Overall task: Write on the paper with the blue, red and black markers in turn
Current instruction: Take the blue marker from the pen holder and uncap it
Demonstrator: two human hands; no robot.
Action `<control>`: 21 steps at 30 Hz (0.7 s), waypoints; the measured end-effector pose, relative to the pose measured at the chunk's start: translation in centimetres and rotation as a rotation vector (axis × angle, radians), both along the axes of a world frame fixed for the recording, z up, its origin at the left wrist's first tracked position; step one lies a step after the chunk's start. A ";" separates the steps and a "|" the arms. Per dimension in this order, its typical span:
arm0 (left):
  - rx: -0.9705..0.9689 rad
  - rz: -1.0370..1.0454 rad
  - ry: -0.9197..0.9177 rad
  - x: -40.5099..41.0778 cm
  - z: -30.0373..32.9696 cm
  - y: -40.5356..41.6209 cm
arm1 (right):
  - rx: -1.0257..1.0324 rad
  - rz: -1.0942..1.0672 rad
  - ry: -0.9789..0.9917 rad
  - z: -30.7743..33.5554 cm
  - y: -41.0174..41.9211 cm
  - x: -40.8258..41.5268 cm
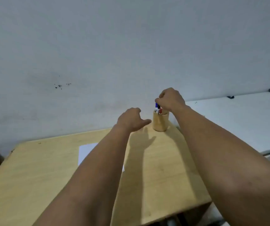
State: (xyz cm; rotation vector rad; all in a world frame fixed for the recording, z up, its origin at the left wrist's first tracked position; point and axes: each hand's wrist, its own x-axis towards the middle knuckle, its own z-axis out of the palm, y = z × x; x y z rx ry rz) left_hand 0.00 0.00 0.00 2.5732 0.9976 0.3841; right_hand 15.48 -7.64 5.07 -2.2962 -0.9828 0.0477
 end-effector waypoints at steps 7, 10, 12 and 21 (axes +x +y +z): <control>-0.304 0.049 -0.095 8.8 -6.4 2.6 | -0.095 -0.080 0.068 -4.1 6.2 4.9; -0.401 0.057 -0.178 11.1 -7.9 3.1 | -0.156 -0.104 0.057 -5.3 7.6 6.3; -0.418 0.047 -0.237 12.1 -8.8 3.2 | -0.165 -0.117 0.062 -6.0 8.1 7.0; -0.391 0.075 -0.308 12.0 -10.0 3.1 | -0.106 -0.081 0.165 -5.6 9.0 8.1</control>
